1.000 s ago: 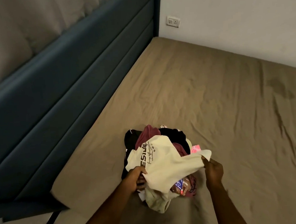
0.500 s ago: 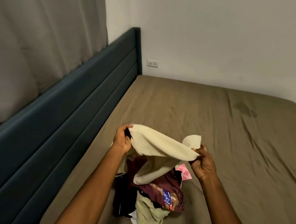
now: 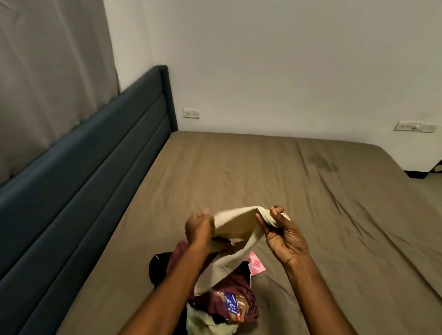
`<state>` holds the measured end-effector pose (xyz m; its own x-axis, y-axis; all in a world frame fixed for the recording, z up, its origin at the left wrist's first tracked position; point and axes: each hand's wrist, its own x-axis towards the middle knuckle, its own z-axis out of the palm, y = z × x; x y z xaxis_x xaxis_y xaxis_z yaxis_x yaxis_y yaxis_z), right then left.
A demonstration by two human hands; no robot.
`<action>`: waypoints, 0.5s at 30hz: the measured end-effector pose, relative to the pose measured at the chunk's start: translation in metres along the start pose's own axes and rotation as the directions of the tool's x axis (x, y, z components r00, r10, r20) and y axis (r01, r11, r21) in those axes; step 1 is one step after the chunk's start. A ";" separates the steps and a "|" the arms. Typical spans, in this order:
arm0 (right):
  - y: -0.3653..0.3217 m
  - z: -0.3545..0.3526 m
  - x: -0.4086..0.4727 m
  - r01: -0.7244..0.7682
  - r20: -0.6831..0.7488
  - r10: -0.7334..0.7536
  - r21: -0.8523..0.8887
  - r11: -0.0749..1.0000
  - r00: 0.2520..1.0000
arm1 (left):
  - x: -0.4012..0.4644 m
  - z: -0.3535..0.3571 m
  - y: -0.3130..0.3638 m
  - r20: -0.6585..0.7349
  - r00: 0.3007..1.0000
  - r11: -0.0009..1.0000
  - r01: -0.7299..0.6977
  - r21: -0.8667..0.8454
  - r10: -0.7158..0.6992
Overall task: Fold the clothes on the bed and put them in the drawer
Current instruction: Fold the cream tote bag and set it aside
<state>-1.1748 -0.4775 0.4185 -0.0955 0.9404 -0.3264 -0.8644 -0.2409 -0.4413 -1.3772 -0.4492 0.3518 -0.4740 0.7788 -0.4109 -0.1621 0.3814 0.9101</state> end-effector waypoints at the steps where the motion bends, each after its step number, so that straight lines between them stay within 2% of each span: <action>1: 0.004 0.003 0.000 0.005 0.017 -0.005 0.011 1.000 1.000 | -0.007 0.007 -0.029 0.023 0.999 0.998 0.030 0.046 -0.031; 4: 0.011 0.010 0.001 -0.001 0.065 0.001 -0.004 1.000 0.998 | -0.027 0.018 -0.108 0.153 0.983 0.968 0.066 0.241 -0.105; 6: 0.011 0.013 0.004 0.007 0.071 -0.003 -0.049 0.999 0.997 | -0.047 0.021 -0.127 0.287 0.951 0.927 -0.004 0.376 -0.112; 8: 0.010 0.016 0.008 0.049 0.034 -0.046 -0.112 0.992 0.998 | -0.055 0.027 -0.130 0.373 0.924 0.906 -0.081 0.415 -0.088; 11: 0.009 0.020 0.014 0.120 -0.044 -0.131 -0.192 0.974 0.990 | -0.049 0.037 -0.117 0.287 0.957 0.904 -0.166 0.393 0.051; 15: -0.009 0.027 0.018 0.210 -0.073 -0.241 -0.298 0.931 0.968 | -0.032 0.038 -0.088 0.230 0.943 0.877 -0.311 0.365 0.239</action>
<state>-1.1824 -0.4519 0.4389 0.1521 0.9507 -0.2703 -0.6778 -0.0988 -0.7285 -1.3148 -0.4889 0.2827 -0.2869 0.9404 -0.1827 0.3213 0.2742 0.9064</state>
